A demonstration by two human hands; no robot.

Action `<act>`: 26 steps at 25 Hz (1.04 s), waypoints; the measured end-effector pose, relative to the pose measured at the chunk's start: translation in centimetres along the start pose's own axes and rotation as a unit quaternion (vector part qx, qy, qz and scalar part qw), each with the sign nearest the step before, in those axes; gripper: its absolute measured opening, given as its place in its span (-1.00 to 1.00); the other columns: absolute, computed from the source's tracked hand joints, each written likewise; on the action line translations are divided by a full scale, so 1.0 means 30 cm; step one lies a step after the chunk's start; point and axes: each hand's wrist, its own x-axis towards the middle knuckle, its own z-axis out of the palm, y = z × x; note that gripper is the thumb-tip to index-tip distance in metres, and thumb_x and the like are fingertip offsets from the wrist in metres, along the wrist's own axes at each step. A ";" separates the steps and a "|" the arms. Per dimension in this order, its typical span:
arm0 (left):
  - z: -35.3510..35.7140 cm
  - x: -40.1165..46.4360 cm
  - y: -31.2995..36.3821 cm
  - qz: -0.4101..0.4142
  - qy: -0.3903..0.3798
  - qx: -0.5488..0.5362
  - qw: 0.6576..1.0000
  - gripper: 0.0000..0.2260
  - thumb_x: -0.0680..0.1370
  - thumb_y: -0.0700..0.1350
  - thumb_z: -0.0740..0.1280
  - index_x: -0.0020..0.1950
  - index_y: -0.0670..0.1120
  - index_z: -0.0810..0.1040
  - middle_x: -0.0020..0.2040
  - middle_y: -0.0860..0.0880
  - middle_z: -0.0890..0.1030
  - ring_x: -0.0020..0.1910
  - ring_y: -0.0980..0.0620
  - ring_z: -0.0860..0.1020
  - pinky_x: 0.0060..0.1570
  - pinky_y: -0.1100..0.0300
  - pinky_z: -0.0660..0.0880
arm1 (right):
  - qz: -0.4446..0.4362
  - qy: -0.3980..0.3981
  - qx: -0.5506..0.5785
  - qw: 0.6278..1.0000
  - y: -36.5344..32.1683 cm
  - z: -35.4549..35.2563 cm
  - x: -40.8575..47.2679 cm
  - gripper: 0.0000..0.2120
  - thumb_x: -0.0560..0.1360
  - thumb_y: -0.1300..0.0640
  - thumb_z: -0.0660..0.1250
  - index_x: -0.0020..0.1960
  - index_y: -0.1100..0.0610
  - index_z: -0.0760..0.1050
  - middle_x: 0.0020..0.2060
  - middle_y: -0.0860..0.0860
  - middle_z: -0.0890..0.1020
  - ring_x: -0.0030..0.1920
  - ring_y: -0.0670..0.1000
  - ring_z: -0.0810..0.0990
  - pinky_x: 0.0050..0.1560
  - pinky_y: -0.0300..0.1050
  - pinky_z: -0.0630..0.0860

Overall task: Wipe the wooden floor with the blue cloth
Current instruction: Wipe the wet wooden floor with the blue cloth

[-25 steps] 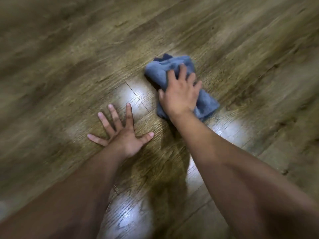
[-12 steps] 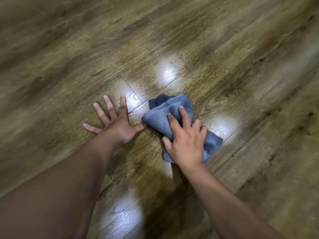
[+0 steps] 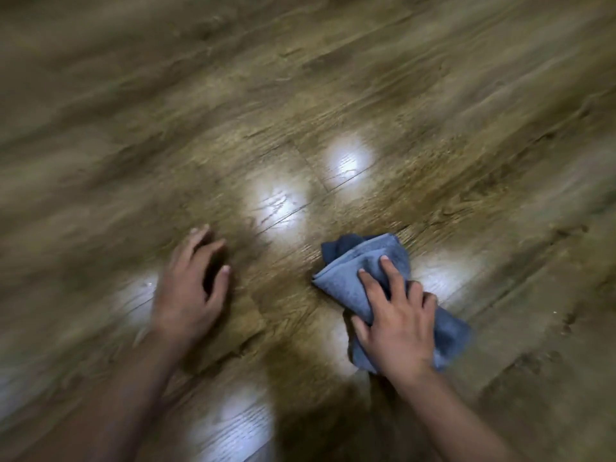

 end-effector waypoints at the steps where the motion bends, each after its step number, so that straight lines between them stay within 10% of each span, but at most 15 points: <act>1: -0.043 -0.037 -0.102 -0.041 0.050 0.043 0.997 -0.52 0.59 0.07 0.18 0.41 -0.17 0.51 0.54 -0.17 0.35 0.55 -0.16 0.26 0.54 -0.11 0.17 | -0.005 0.002 -0.004 1.000 0.001 -0.002 0.028 -0.26 0.23 -0.15 0.53 0.36 -0.01 0.46 0.45 0.14 0.37 -0.02 0.25 0.44 -0.03 0.19 0.35; 4: -0.085 -0.045 -0.225 -0.166 0.104 0.111 0.974 -0.47 0.57 0.12 0.13 0.46 -0.13 0.44 0.55 -0.19 0.31 0.58 -0.18 0.17 0.55 -0.12 0.03 | 0.004 0.024 -0.020 1.000 -0.033 0.000 0.202 -0.35 0.29 -0.12 0.46 0.36 -0.03 0.44 0.45 0.12 0.36 0.04 0.27 0.44 0.01 0.20 0.34; 12: -0.059 -0.042 -0.238 -0.141 0.122 0.150 0.971 -0.52 0.55 0.12 0.17 0.41 -0.03 0.47 0.54 -0.12 0.33 0.58 -0.14 0.16 0.49 -0.14 0.06 | 0.060 0.030 0.014 0.998 -0.503 -0.005 0.748 -0.44 0.34 -0.14 0.40 0.30 -0.05 0.43 0.49 0.12 0.32 0.25 0.27 0.38 0.17 0.22 0.26; 19: -0.057 -0.042 -0.243 -0.131 0.143 0.120 0.974 -0.46 0.59 0.15 0.08 0.48 -0.07 0.39 0.54 -0.12 0.35 0.58 -0.13 0.18 0.50 -0.14 0.06 | -0.161 0.004 0.048 0.986 -0.745 -0.020 0.467 -0.36 0.33 -0.18 0.40 0.39 -0.06 0.41 0.51 0.09 0.32 0.15 0.22 0.42 0.13 0.14 0.31; 26: -0.052 -0.041 -0.238 -0.140 0.101 0.132 0.976 -0.43 0.59 0.20 0.04 0.51 -0.07 0.38 0.58 -0.14 0.27 0.60 -0.11 0.10 0.50 -0.13 -0.01 | -0.198 0.004 0.040 0.979 -0.477 -0.005 0.058 -0.39 0.32 -0.17 0.36 0.35 -0.07 0.48 0.50 0.05 0.37 -0.01 0.19 0.47 -0.01 0.11 0.34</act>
